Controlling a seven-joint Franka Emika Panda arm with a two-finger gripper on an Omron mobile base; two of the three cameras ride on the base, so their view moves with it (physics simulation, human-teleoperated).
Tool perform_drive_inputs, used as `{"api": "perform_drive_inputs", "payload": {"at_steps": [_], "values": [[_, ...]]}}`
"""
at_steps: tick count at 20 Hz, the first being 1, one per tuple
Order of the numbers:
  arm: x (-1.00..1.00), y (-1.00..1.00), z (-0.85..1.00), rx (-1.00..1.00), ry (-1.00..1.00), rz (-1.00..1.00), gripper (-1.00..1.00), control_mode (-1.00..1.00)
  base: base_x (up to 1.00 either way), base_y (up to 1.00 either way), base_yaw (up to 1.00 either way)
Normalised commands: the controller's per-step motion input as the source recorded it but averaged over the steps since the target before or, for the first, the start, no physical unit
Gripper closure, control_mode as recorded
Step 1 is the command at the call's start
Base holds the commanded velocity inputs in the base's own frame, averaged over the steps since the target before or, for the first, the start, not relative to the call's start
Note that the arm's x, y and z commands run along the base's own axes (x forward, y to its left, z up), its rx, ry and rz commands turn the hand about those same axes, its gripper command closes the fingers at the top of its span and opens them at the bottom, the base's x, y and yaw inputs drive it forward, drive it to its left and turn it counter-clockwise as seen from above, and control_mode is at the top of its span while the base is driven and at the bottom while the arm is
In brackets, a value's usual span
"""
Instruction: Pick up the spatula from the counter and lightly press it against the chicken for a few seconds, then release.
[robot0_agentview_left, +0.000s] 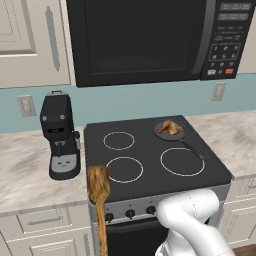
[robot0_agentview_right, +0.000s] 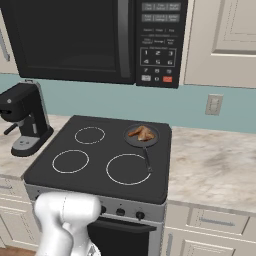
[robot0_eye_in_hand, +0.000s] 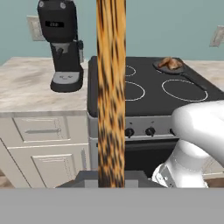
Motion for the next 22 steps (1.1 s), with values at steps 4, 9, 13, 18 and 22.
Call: {"api": "perform_drive_inputs", "payload": {"at_steps": [4,9,13,18,22], "values": [[-0.39,-0.8,0.35,0.01,-0.03,0.0,1.0,-1.0,0.0,0.0,0.0],[-0.18,-0.74,0.27,0.0,-0.03,0.0,1.0,-1.0,0.0,0.0,0.0],[0.0,-0.76,0.2,0.0,0.0,-0.03,1.0,-1.0,0.0,0.0,0.0],[0.02,-0.76,0.16,0.01,0.02,-0.05,1.0,-1.0,0.0,0.0,0.0],[0.16,-0.68,0.04,0.04,0.08,-0.05,1.0,-1.0,0.0,0.0,0.0]]}}
